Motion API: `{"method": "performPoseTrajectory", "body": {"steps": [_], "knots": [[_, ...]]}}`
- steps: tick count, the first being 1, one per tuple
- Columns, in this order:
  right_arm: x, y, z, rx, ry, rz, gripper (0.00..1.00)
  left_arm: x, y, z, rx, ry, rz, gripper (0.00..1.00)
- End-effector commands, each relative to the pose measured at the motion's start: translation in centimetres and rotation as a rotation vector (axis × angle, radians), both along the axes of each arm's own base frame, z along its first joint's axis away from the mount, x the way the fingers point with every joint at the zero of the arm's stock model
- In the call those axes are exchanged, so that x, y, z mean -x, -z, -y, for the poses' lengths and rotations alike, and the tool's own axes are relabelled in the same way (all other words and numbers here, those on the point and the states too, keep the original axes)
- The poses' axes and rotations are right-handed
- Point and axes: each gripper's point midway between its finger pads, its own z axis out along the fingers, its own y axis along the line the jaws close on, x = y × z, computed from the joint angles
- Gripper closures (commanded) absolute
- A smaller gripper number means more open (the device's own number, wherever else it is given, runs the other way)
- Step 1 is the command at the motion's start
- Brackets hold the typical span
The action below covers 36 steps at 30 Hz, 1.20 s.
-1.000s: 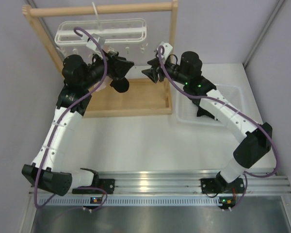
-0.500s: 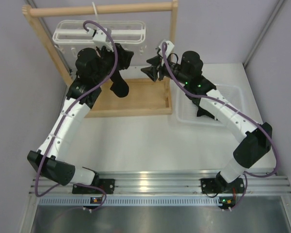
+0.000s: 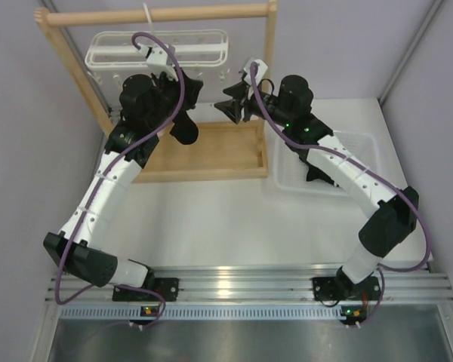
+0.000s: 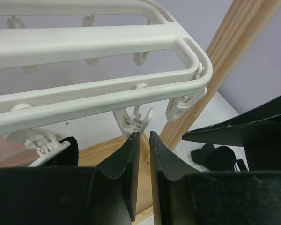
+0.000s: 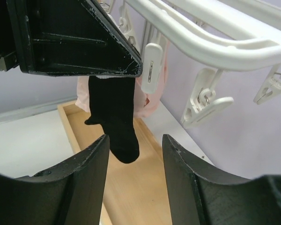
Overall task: Clip the socks to the hanger
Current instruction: Open the clamp at the hanger.
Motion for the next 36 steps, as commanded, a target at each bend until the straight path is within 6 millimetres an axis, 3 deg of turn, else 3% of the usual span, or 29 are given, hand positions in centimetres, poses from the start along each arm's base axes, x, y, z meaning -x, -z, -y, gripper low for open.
{"method": "performPoseTrajectory", "body": {"steps": [1,10,20,23,27,31,36], "knots": [[0.4,-3.9,-1.2,-0.060,-0.021,0.113,0.51,1.1,-3.2,0.4,0.030,0.038,0.084,0.82],[-1.0,-4.4,-2.6,-0.070,0.021,0.148,0.49,1.2,-3.6,0.8,0.038,0.063,0.092,0.93],[-2.0,-4.4,-4.4,-0.111,0.023,0.171,0.40,1.3,-3.9,0.9,0.044,0.070,0.096,0.96],[-2.2,-4.4,-4.7,-0.119,0.026,0.176,0.40,1.3,-4.0,0.4,0.036,0.046,0.097,0.92],[-2.2,-4.3,-4.8,-0.121,0.024,0.178,0.40,1.2,-4.3,-0.2,0.021,0.013,0.111,0.74],[-2.2,-4.4,-4.9,-0.124,0.022,0.178,0.39,0.9,-4.0,-0.7,0.016,-0.016,0.100,0.66],[-2.3,-4.4,-4.9,-0.129,0.023,0.179,0.40,0.6,-4.2,-1.7,0.018,-0.077,0.102,0.66]]}}
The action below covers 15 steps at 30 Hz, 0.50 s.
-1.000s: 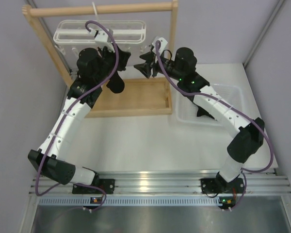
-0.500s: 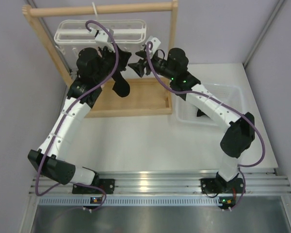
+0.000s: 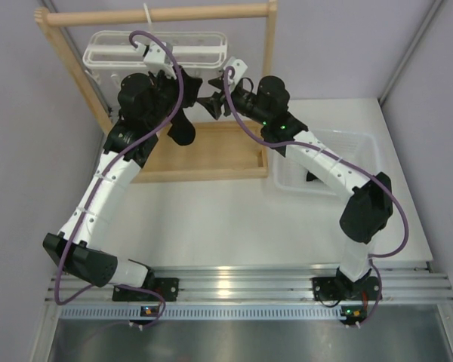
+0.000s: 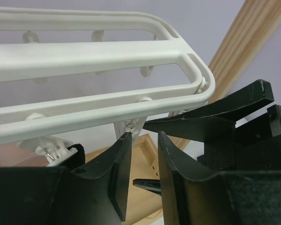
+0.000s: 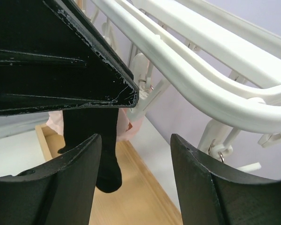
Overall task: Clip the socks to the hanger
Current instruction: Open the clamp at the hanger.
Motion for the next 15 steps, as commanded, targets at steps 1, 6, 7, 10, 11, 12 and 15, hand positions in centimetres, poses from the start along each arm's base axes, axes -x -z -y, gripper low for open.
{"method": "performPoseTrajectory", "body": {"steps": [1,6,7,10,11,12,15], "knots": [[0.9,-4.4,-0.3,-0.082,-0.017,0.091,0.39,0.5,-3.3,-1.5,0.018,-0.067,0.080,0.67],[1.0,-4.5,-0.4,-0.089,-0.023,0.090,0.39,0.3,-3.2,-1.6,0.015,-0.078,0.080,0.68],[1.1,-4.7,-0.4,-0.090,-0.026,0.093,0.40,0.0,-3.2,-2.2,0.019,-0.117,0.079,0.69],[1.2,-4.8,-0.4,-0.092,-0.029,0.095,0.40,-0.1,-3.4,-2.5,0.015,-0.131,0.087,0.70],[1.0,-4.6,-0.4,-0.090,-0.027,0.093,0.39,-0.1,-3.5,-2.6,0.013,-0.137,0.091,0.70],[1.1,-4.6,-0.5,-0.089,-0.030,0.093,0.40,-0.2,-3.5,-2.7,0.014,-0.145,0.092,0.71],[1.2,-4.6,-0.6,-0.088,-0.037,0.091,0.40,-0.3,-3.6,-2.8,0.023,-0.152,0.102,0.72]]}}
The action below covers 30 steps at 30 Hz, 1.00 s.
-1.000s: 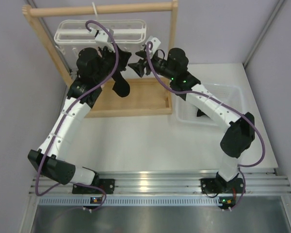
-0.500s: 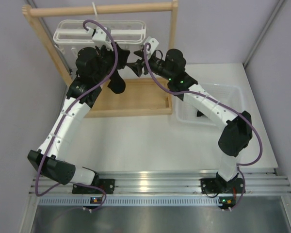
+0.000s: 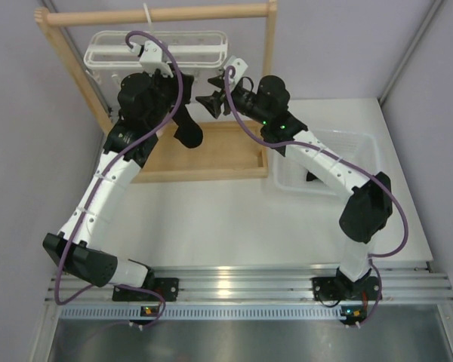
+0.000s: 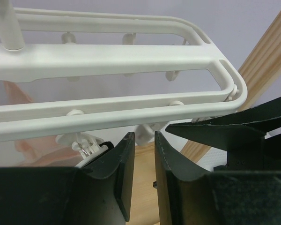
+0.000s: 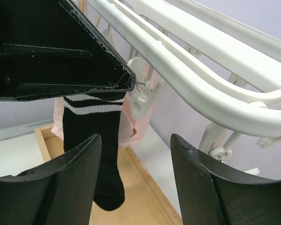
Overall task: Clip the socks to the hanger
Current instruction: Open the clamp at the hanger.
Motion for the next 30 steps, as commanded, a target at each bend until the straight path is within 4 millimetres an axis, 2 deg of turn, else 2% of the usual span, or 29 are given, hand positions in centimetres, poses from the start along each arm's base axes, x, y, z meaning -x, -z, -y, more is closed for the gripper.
{"method": "performPoseTrajectory", "body": {"steps": [1,6,13,25,30], "knots": [[1.2,-4.1,-0.5,-0.075,-0.034,0.081,0.40,0.7,-3.6,-0.8,0.028,-0.027,0.098,0.72],[1.2,-4.0,-0.6,-0.069,-0.038,0.082,0.40,1.2,-3.7,0.1,0.036,0.027,0.109,0.67],[1.3,-4.0,-0.5,-0.068,-0.040,0.087,0.40,1.3,-3.5,0.8,0.043,0.065,0.105,0.67],[1.2,-4.3,-0.6,-0.068,-0.039,0.104,0.41,0.9,-3.4,0.4,0.022,0.043,0.101,0.94],[0.9,-4.9,-0.8,-0.083,-0.038,0.135,0.41,1.0,-3.4,0.6,0.018,0.052,0.095,0.99]]}}
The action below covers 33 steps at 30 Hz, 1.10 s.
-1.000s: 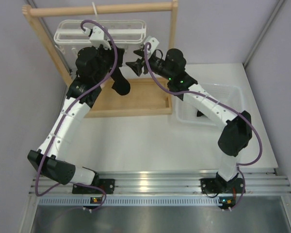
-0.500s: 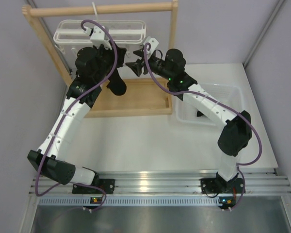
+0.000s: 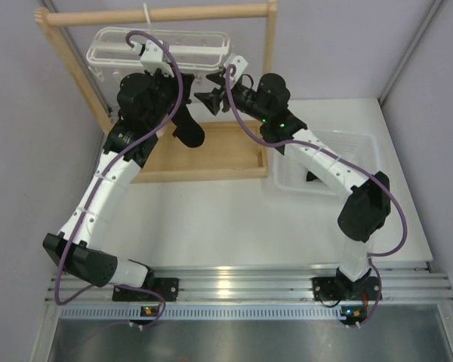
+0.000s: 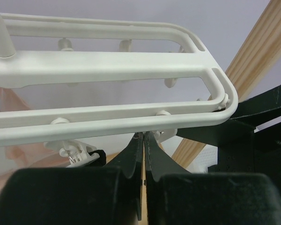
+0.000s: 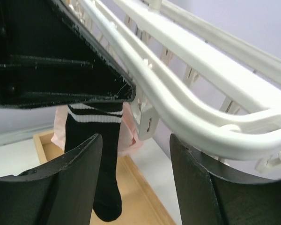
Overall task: Clip the socks to the hanger
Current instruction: Open the clamp at the hanger.
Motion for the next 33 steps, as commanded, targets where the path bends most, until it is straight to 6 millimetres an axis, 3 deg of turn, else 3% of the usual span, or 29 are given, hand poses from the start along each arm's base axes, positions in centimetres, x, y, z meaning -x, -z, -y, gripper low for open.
{"method": "performPoseTrajectory", "body": {"steps": [1,13,23,29,33], "knots": [[0.8,-4.2,-0.6,-0.076,-0.028,0.121,0.41,0.8,-2.8,-0.1,0.013,0.013,0.071,1.00],[0.1,-3.4,-1.6,-0.039,-0.054,0.251,0.46,1.6,-3.3,0.1,0.010,0.049,0.060,1.00],[1.2,-5.0,-1.3,-0.088,-0.087,0.297,0.55,1.9,-3.1,-0.1,0.010,0.053,0.049,1.00],[1.7,-4.8,-1.3,-0.069,-0.101,0.286,0.83,2.3,-3.4,-0.2,0.039,0.059,0.041,1.00],[1.9,-4.2,-0.8,-0.064,-0.083,0.241,1.00,3.1,-3.8,-0.1,0.070,0.085,0.045,0.92]]}}
